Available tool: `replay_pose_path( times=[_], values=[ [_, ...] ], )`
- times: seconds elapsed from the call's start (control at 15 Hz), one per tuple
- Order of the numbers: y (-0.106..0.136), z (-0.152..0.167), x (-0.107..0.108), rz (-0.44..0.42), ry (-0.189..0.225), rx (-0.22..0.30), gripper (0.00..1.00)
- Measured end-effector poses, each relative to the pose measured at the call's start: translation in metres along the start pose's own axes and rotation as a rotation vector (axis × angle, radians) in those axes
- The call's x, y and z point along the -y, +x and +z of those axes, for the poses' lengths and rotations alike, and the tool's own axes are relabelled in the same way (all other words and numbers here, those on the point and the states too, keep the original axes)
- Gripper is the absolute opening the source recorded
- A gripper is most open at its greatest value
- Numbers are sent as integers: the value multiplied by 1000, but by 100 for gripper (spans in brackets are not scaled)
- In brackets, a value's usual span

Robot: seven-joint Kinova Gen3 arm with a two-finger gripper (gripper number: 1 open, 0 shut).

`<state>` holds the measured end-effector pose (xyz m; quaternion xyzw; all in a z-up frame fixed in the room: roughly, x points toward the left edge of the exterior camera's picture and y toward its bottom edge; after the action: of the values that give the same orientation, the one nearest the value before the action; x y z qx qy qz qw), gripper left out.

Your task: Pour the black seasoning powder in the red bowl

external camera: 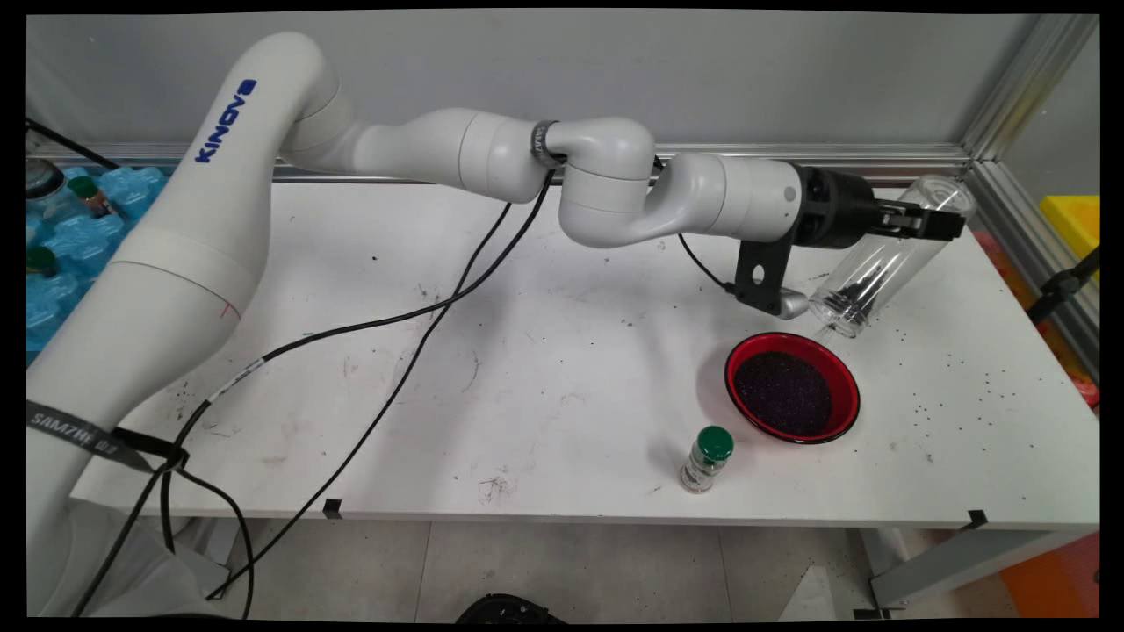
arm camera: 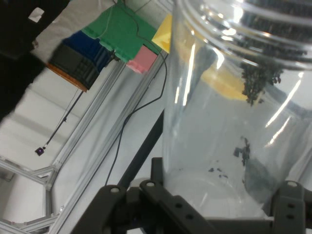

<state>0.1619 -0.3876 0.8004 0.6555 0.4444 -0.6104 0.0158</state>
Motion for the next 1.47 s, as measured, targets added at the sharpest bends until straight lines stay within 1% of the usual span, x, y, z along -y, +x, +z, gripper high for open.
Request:
replay_pose_path(
  times=[0.2, 0.4, 0.53, 0.93, 1.2, 1.47],
  values=[
    [-1, -1, 0, -27, -10, -7, 0],
    [-4, -3, -1, -77, -27, -17, 0],
    [-8, -4, -2, -131, -46, -25, 0],
    [-18, -5, -5, -239, -87, -45, 0],
    [-27, -7, -8, -345, -129, -65, 0],
    [-33, -9, -11, -463, -169, -101, 0]
  ],
)
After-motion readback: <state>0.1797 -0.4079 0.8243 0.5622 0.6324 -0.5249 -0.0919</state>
